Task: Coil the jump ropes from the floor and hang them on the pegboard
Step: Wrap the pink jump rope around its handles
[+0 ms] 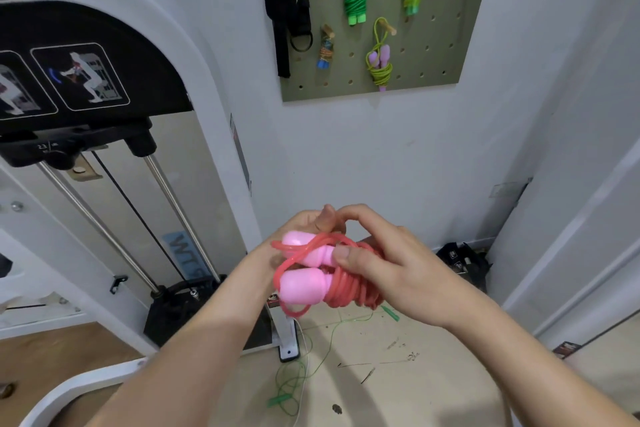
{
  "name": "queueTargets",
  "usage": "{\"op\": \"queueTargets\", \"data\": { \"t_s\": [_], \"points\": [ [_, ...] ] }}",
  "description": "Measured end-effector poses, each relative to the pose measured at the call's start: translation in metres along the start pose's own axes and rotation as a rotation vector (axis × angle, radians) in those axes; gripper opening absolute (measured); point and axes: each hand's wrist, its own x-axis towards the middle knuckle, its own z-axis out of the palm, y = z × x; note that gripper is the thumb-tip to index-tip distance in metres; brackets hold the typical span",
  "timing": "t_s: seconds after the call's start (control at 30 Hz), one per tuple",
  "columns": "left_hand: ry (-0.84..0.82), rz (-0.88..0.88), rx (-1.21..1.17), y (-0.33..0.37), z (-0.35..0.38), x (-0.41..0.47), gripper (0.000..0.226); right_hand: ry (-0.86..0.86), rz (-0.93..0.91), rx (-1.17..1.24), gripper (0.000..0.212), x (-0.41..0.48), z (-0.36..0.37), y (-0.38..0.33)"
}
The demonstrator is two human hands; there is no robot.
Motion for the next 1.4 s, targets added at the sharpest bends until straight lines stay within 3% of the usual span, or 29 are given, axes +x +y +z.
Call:
{"op": "queueTargets", "data": {
  "t_s": [0.07, 0.13, 0.27, 0.43, 0.5, 0.57, 0.63, 0.67, 0.77, 0.87, 0.93, 1.0, 1.07, 1.23, 1.3, 1.4],
  "points": [
    [0.12, -0.02, 0.003, -0.005, 0.017, -0.007, 0.043, 0.08, 0.044, 0.272, 0.035, 0.002, 0.003, 0.003],
    [0.186, 0.039, 0.001, 0.0, 0.034, -0.008, 0.041, 0.138, 0.113, 0.51, 0.033, 0.005, 0.006, 0.008],
    [0.065, 0.082, -0.235, 0.004, 0.037, -0.024, 0.027, 0.098, 0.335, 1.108, 0.048, 0.009, 0.017, 0.022],
    [-0.048, 0.112, -0.03, 0.007, 0.009, -0.05, 0.064, 0.24, 0.379, 1.455, 0.037, 0.009, 0.026, 0.036],
    [-0.025, 0.167, -0.215, 0.001, -0.001, -0.054, 0.079, 0.277, 0.346, 1.541, 0.034, 0.009, 0.029, 0.039],
    [-0.16, 0.178, -0.475, -0.006, -0.001, -0.055, 0.099, 0.293, 0.308, 1.622, 0.03, 0.01, 0.031, 0.041],
    [-0.251, 0.188, -0.501, -0.017, 0.008, -0.053, 0.106, 0.264, 0.256, 1.728, 0.022, 0.012, 0.037, 0.041],
    [-0.192, 0.184, -0.417, -0.02, 0.015, -0.05, 0.103, 0.242, 0.221, 1.781, 0.02, 0.014, 0.039, 0.039],
    [0.171, 0.206, -0.214, -0.01, 0.036, -0.043, 0.093, 0.277, 0.233, 1.765, 0.021, 0.019, 0.044, 0.035],
    [0.411, 0.277, 0.0, 0.008, 0.048, -0.041, 0.089, 0.309, 0.299, 1.667, 0.026, 0.024, 0.049, 0.035],
    [0.541, 0.375, 0.323, 0.018, 0.052, -0.044, 0.06, 0.304, 0.345, 1.609, 0.026, 0.025, 0.052, 0.036],
    [0.61, 0.494, 0.449, 0.027, 0.052, -0.046, 0.029, 0.282, 0.356, 1.58, 0.028, 0.024, 0.052, 0.036],
    [0.641, 0.52, 0.303, 0.036, 0.048, -0.047, 0.018, 0.224, 0.315, 1.562, 0.029, 0.022, 0.05, 0.035],
    [0.633, 0.434, -0.322, 0.044, 0.034, -0.037, 0.03, 0.104, 0.269, 1.524, 0.027, 0.021, 0.055, 0.032],
    [0.706, 0.409, -0.403, 0.043, 0.029, -0.03, 0.025, 0.117, 0.273, 1.519, 0.026, 0.022, 0.057, 0.03],
    [0.726, 0.337, -0.279, 0.035, 0.022, -0.029, 0.02, 0.197, 0.316, 1.504, 0.03, 0.022, 0.055, 0.028]
  ]
}}
